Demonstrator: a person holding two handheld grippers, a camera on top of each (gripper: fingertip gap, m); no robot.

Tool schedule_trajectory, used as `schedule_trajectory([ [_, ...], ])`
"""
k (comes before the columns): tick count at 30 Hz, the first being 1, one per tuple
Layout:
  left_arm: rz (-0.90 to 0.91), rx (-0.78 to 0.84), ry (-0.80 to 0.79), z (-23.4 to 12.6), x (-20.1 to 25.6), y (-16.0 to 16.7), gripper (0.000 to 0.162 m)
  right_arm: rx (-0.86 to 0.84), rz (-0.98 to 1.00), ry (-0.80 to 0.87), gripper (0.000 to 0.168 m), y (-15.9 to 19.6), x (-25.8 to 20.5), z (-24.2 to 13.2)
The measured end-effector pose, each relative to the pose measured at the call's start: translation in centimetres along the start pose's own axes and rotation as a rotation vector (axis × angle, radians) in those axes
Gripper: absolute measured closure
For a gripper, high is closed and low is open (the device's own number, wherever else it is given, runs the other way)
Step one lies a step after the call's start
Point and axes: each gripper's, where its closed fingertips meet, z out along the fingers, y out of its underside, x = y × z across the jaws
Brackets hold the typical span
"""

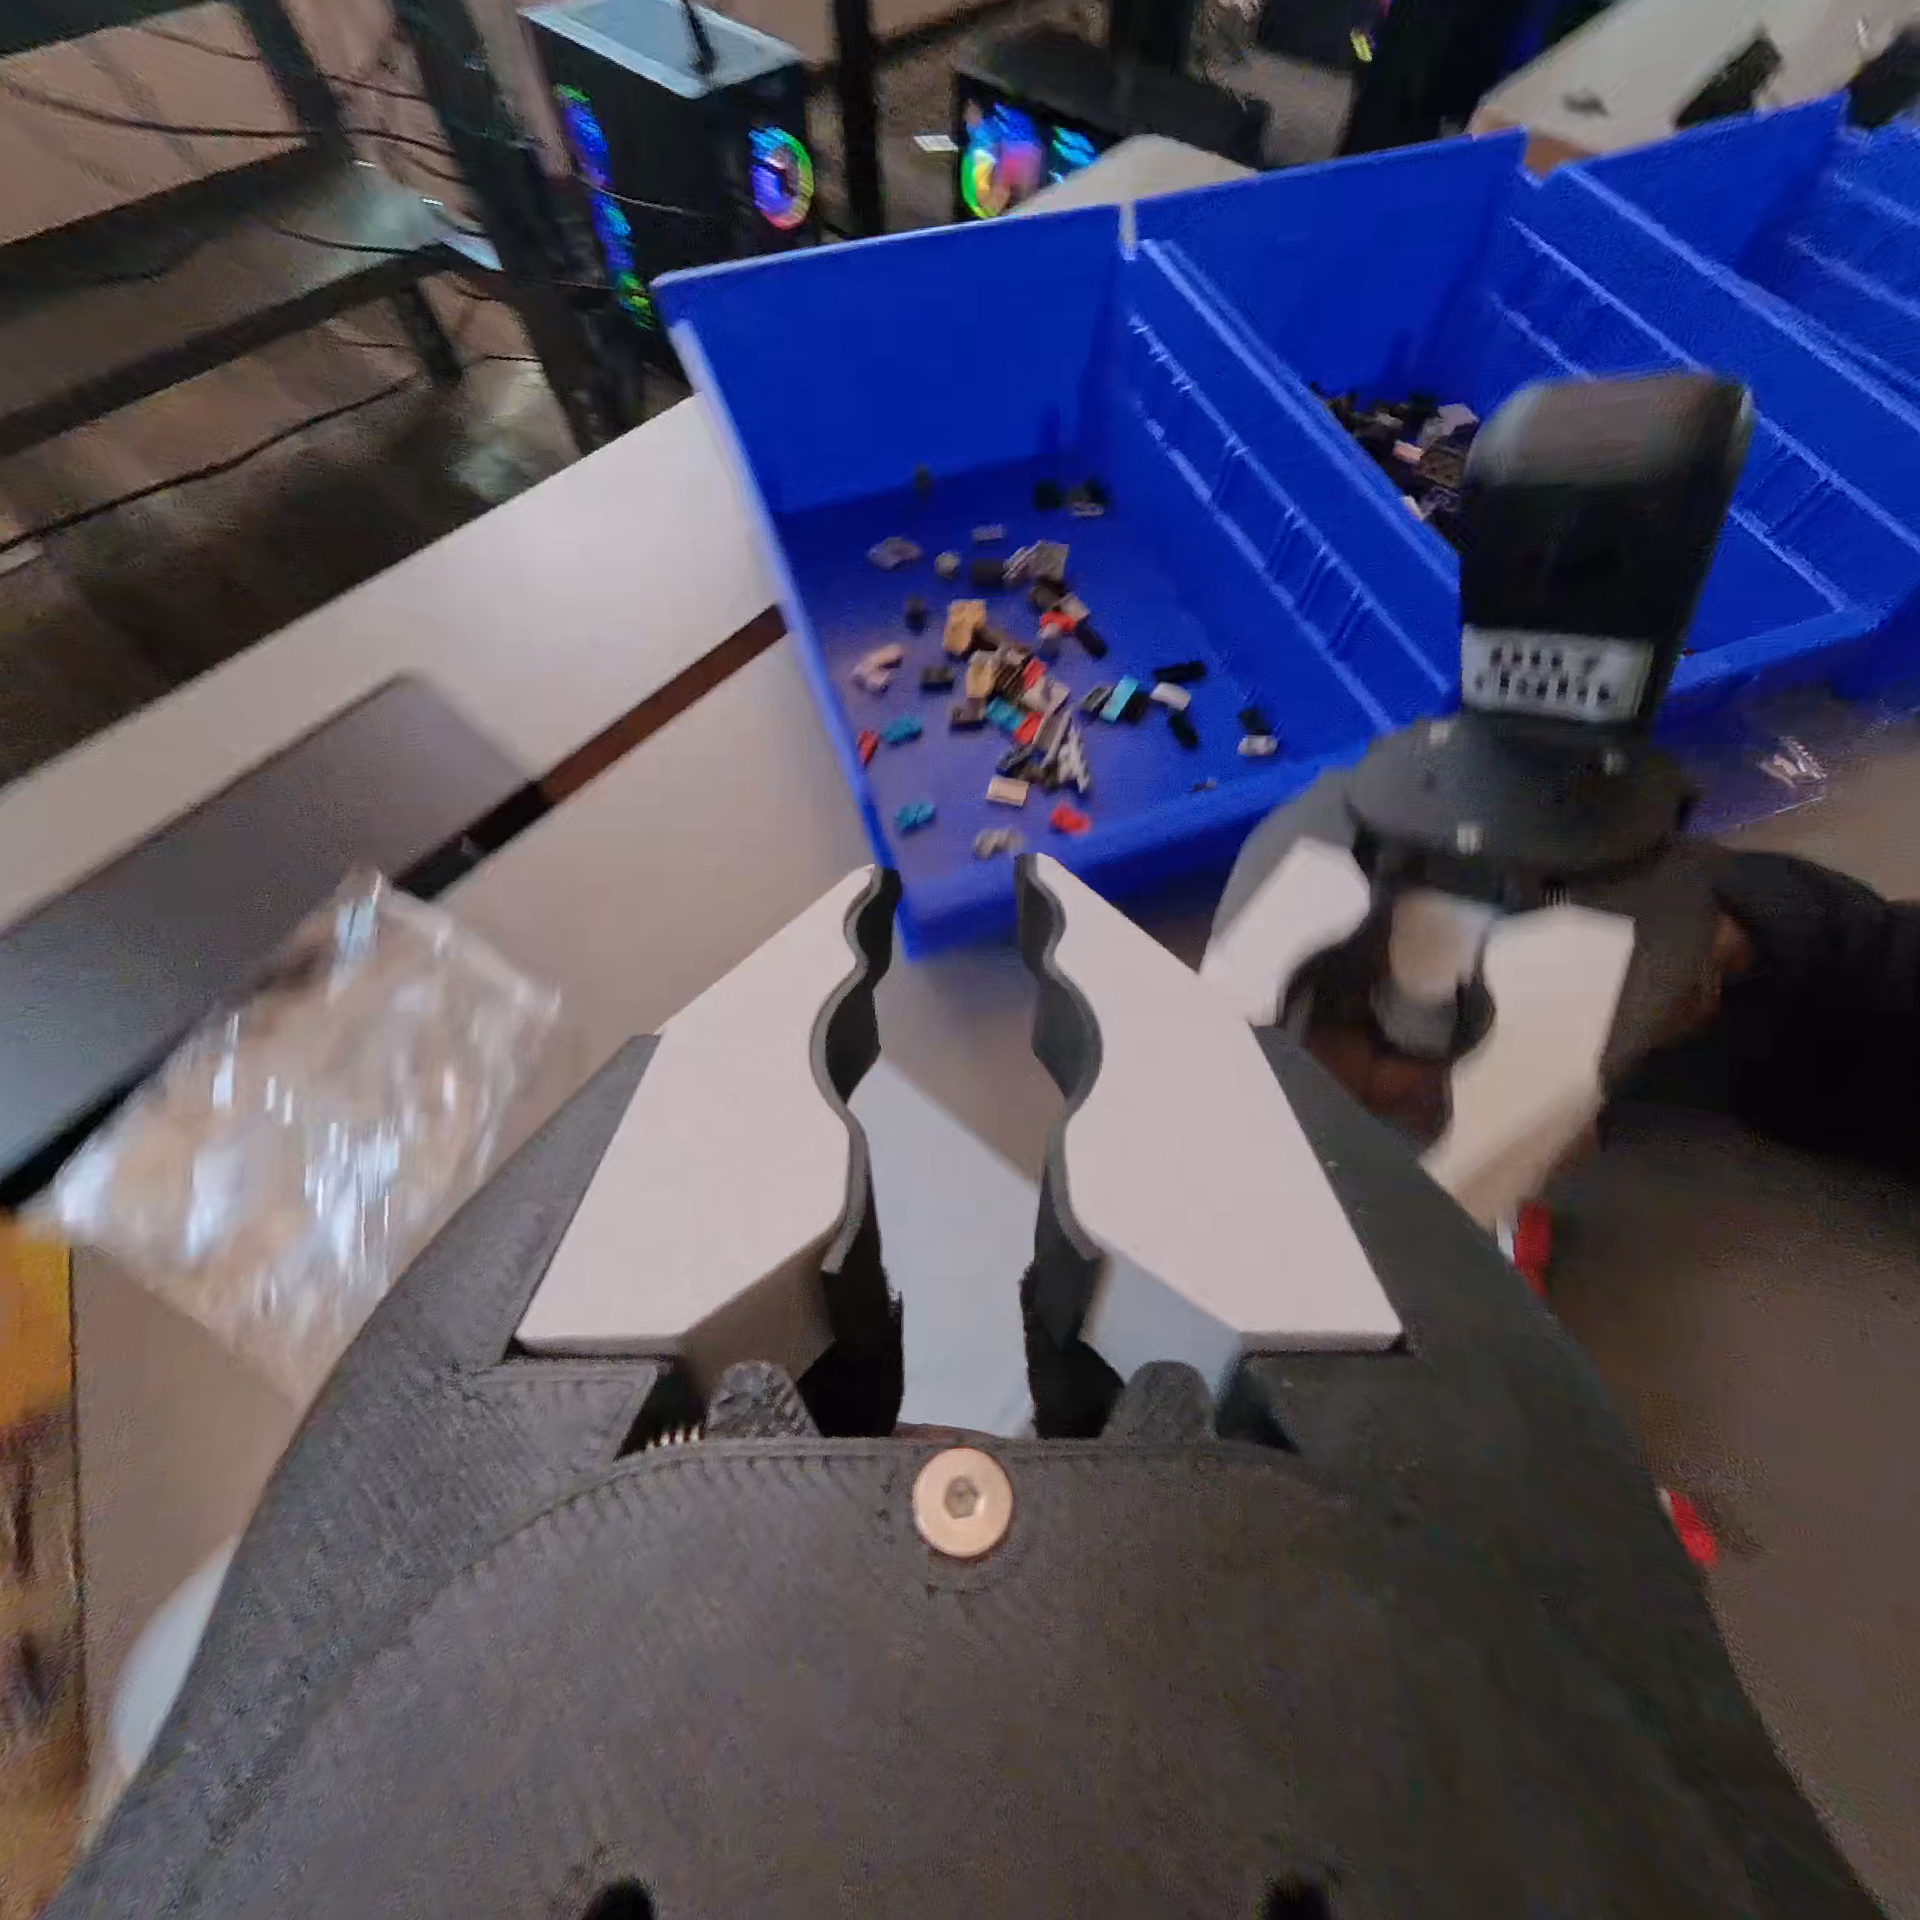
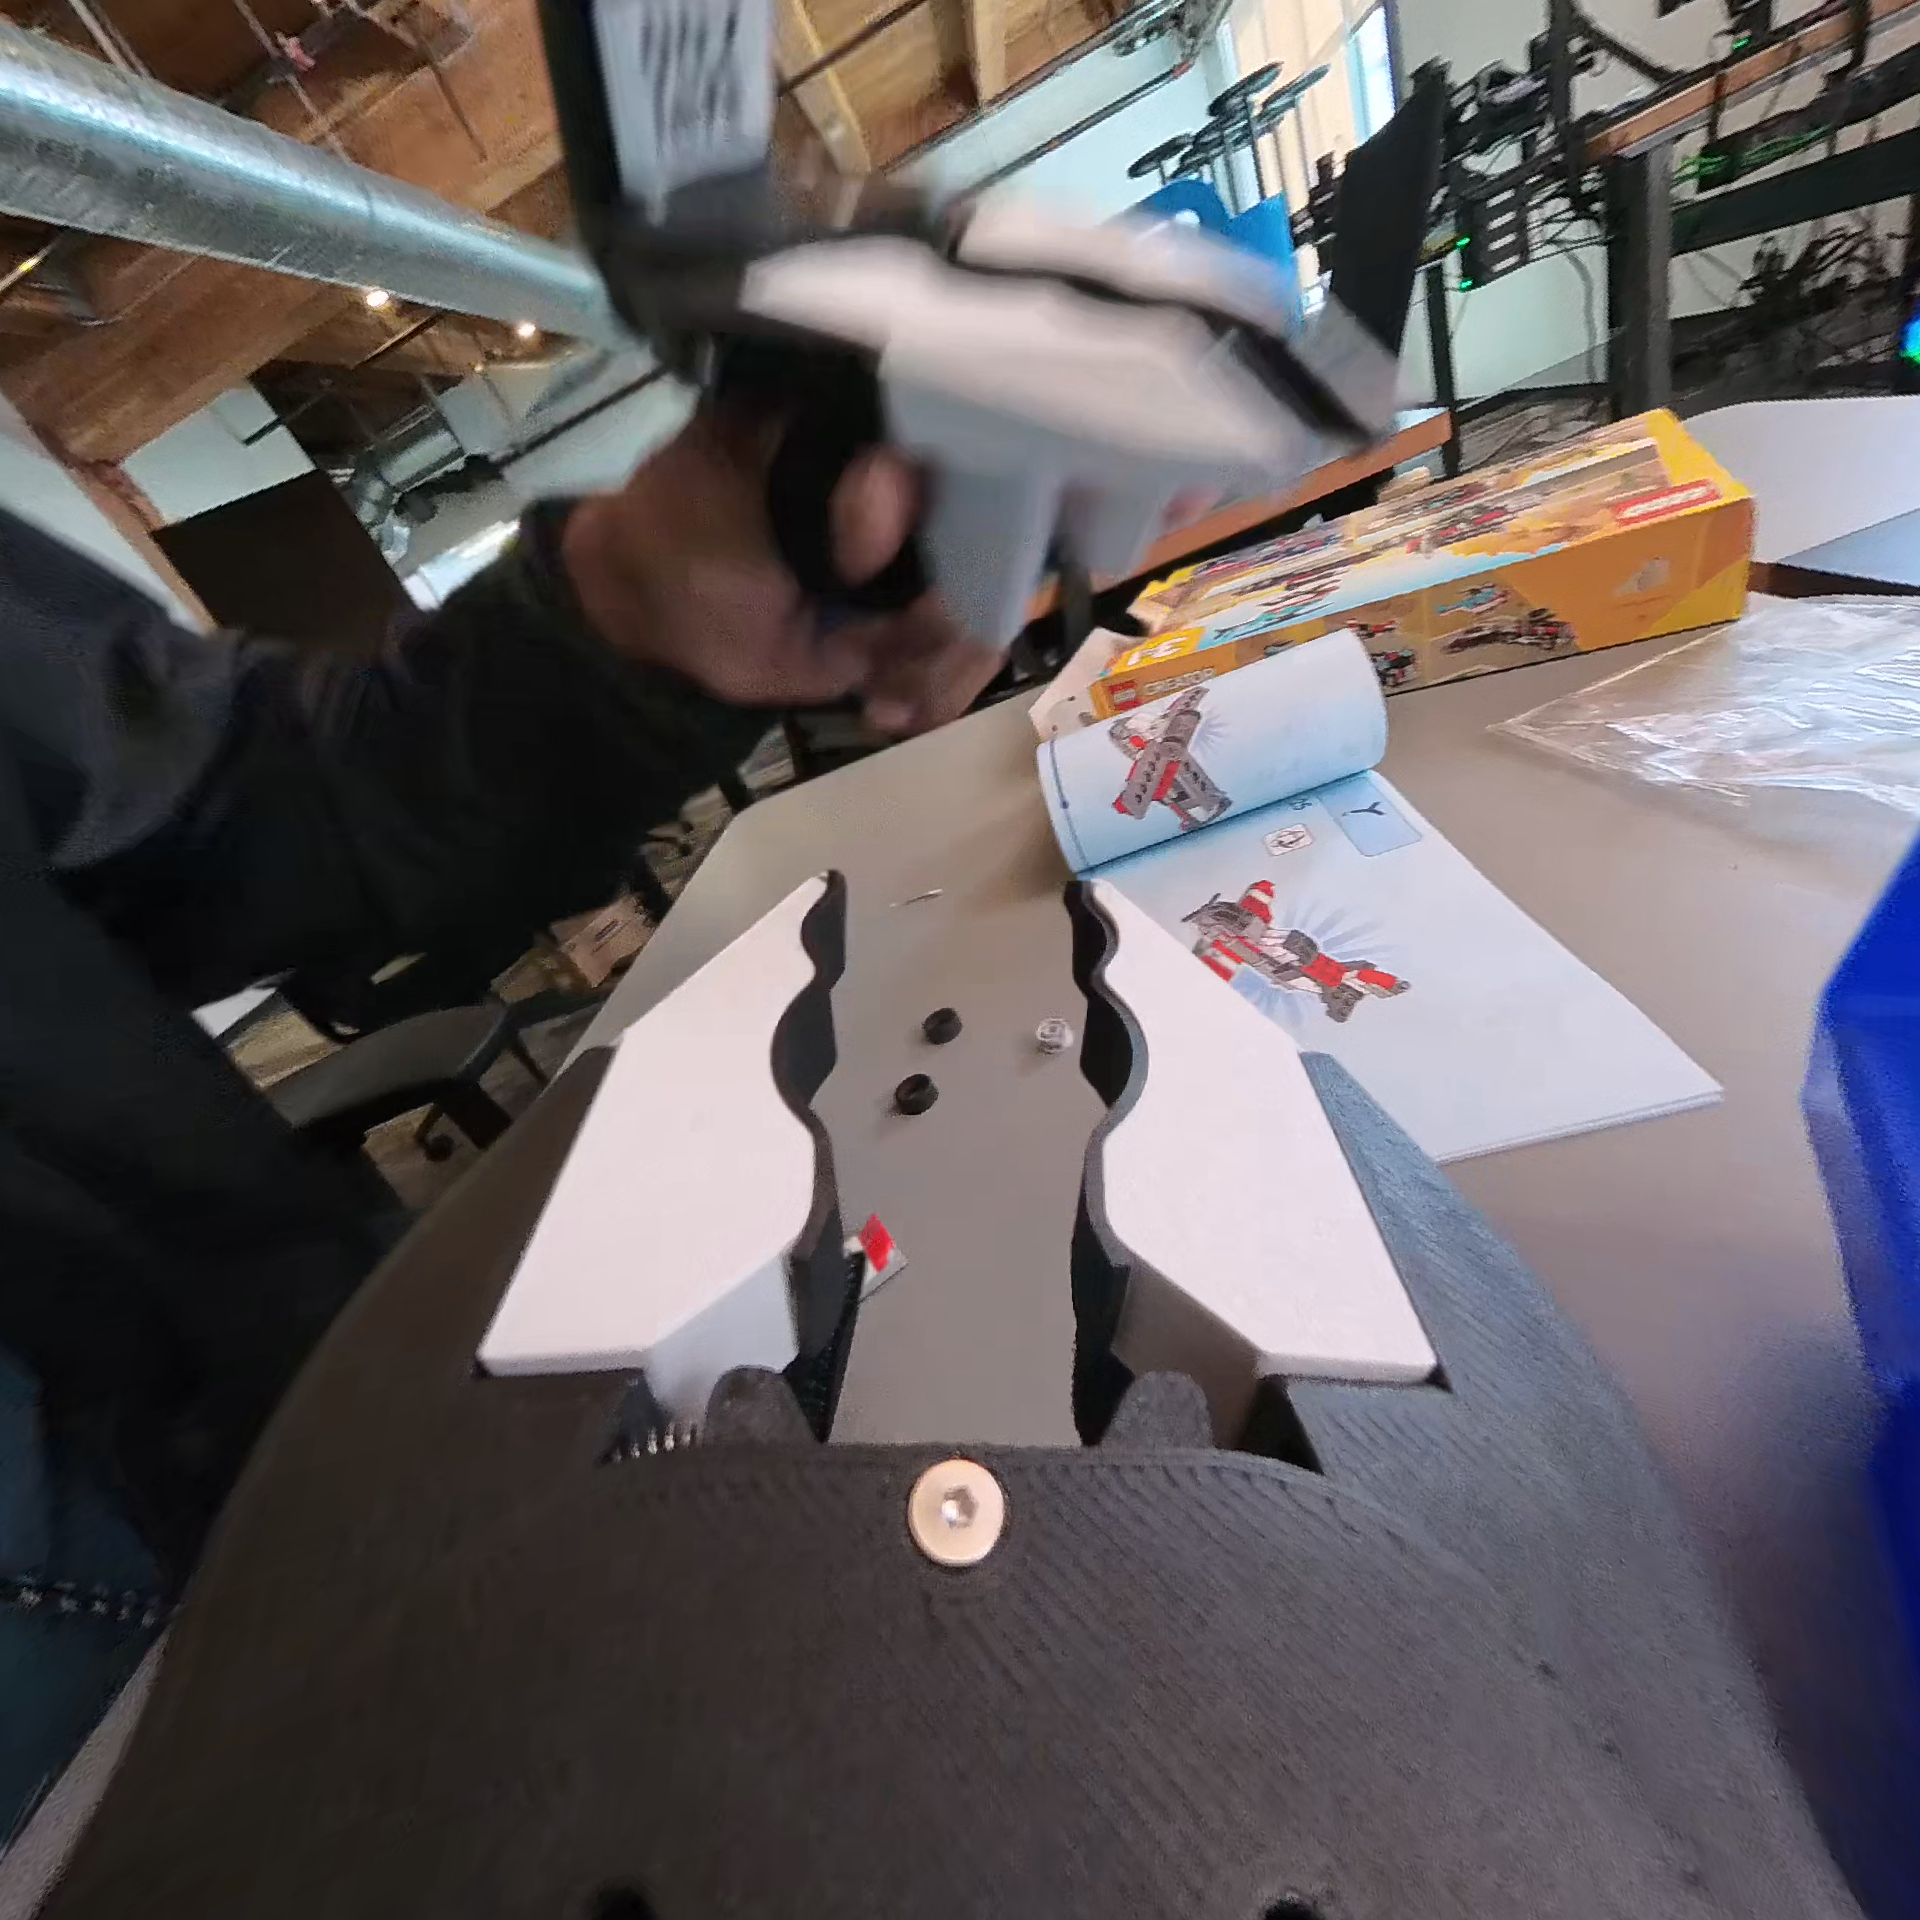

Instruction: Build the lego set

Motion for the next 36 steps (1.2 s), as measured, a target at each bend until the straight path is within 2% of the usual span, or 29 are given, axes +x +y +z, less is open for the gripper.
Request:
schedule_trajectory([
  [2,0.086,-0.078,0.050,4.0,0.9,-3.3,0.137,-0.010,-0.002,-0.030,0.124,0.2,-0.5,0.2],
  [5,0.185,-0.247,0.143,10.7,3.0,-5.3,0.135,-0.005,-0.004,-0.059,0.124,0.1,-1.0,0.0],
  [9,0.303,-0.491,0.201,18.6,4.9,-3.6,0.134,0.000,-0.005,-0.083,0.124,0.1,-1.4,-0.1],
  [12,0.385,-0.620,0.199,22.0,5.4,-1.3,0.134,-0.009,-0.006,-0.088,0.124,0.3,-1.4,0.0],
  [21,0.404,-0.658,0.192,25.4,4.8,0.3,0.134,-0.039,0.004,-0.090,0.124,0.6,-1.4,0.3],
  [28,0.366,-0.613,0.064,27.6,1.5,-2.0,0.135,-0.038,0.007,-0.089,0.124,0.6,-1.3,0.3],
  [36,0.241,-0.664,-0.020,30.3,-0.8,-2.0,0.135,-0.032,0.008,-0.090,0.124,0.5,-1.3,0.3],
])
